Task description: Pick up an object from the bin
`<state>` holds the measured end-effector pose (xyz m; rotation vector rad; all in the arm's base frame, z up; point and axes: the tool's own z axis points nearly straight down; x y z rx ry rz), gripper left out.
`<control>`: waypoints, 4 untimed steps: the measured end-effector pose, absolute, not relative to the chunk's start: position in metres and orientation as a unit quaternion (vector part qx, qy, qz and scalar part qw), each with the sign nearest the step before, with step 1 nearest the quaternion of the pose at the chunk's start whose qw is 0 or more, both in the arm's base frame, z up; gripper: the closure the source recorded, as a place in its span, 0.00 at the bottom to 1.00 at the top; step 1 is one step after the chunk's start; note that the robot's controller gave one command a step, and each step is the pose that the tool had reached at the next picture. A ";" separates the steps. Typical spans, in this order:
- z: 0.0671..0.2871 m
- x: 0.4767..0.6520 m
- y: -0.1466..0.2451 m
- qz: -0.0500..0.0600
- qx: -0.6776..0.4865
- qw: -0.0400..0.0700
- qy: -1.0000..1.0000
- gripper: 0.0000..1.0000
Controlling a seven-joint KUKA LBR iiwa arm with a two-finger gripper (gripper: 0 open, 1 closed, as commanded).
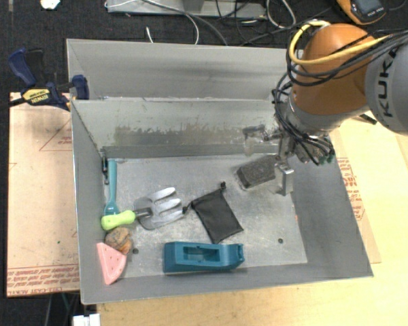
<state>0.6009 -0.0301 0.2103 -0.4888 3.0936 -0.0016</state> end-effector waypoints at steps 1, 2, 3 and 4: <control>0.158 0.599 0.004 0.000 -0.159 0.003 0.987 0.00; 0.151 0.615 0.002 -0.001 -0.340 0.005 0.941 0.00; 0.133 0.605 0.027 0.001 -0.263 0.003 0.965 0.00; 0.120 0.601 0.034 0.000 -0.263 0.006 0.965 0.00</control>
Offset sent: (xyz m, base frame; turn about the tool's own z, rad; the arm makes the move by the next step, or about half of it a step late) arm 0.0182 0.0285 -0.0590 -0.4069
